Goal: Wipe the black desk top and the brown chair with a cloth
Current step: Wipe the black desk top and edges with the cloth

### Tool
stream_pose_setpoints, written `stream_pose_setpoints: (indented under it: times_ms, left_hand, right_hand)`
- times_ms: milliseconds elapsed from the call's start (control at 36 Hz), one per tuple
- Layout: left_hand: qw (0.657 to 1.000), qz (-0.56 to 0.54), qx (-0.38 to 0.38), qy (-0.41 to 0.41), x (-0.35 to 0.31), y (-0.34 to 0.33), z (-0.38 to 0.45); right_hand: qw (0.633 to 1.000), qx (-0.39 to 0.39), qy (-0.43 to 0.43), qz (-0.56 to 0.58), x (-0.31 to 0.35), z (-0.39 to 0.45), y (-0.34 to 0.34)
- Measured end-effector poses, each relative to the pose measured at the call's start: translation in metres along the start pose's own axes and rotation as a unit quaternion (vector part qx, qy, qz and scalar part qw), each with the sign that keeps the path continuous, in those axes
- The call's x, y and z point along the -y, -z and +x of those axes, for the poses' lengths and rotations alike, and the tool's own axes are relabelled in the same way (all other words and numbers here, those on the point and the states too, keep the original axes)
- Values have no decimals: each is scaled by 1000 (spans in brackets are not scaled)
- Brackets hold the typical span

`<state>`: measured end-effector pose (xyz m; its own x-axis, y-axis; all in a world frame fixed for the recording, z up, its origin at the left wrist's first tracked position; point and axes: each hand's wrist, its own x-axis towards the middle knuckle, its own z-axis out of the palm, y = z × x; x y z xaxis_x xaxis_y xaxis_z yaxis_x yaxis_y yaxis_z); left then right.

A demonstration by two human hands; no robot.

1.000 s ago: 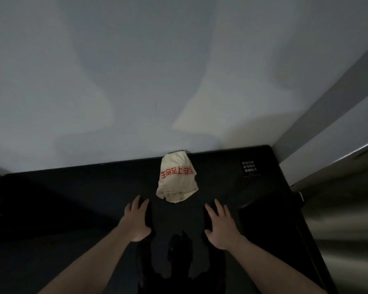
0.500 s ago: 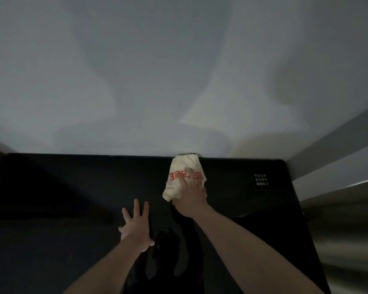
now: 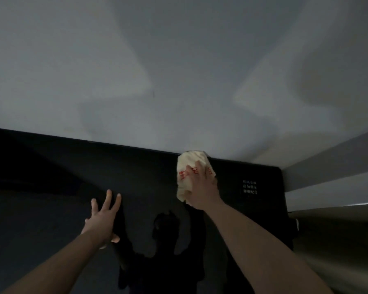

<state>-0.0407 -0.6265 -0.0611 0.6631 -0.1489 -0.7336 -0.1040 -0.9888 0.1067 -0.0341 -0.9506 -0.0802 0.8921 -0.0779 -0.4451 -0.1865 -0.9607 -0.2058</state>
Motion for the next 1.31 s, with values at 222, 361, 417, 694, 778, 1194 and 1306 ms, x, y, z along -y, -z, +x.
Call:
stream_pose_setpoints:
  times_ms: [222, 361, 417, 694, 778, 1194, 1306]
  left_hand:
    - [1000, -4, 0, 2, 0, 0, 1]
    - [1000, 0, -8, 11, -2, 2, -2]
    - [1000, -1, -9, 14, -1, 1, -2]
    - [1000, 1, -1, 2, 2, 0, -1]
    - [1000, -4, 0, 0, 3, 0, -1]
    - [1000, 12, 2, -1, 4, 3, -4]
    - [1000, 8, -2, 0, 4, 2, -3]
  right_hand:
    - [995, -97, -7, -22, -122, -27, 7]
    - [994, -48, -81, 62, -165, -30, 10]
    - [989, -59, -99, 89, -167, -32, 10]
    - [931, -83, -284, 212, -190, -80, -7]
    - [919, -71, -321, 218, -182, -112, -19]
    - [871, -17, -429, 237, -98, -147, -55]
    - [875, 21, -439, 206, -101, -133, -65]
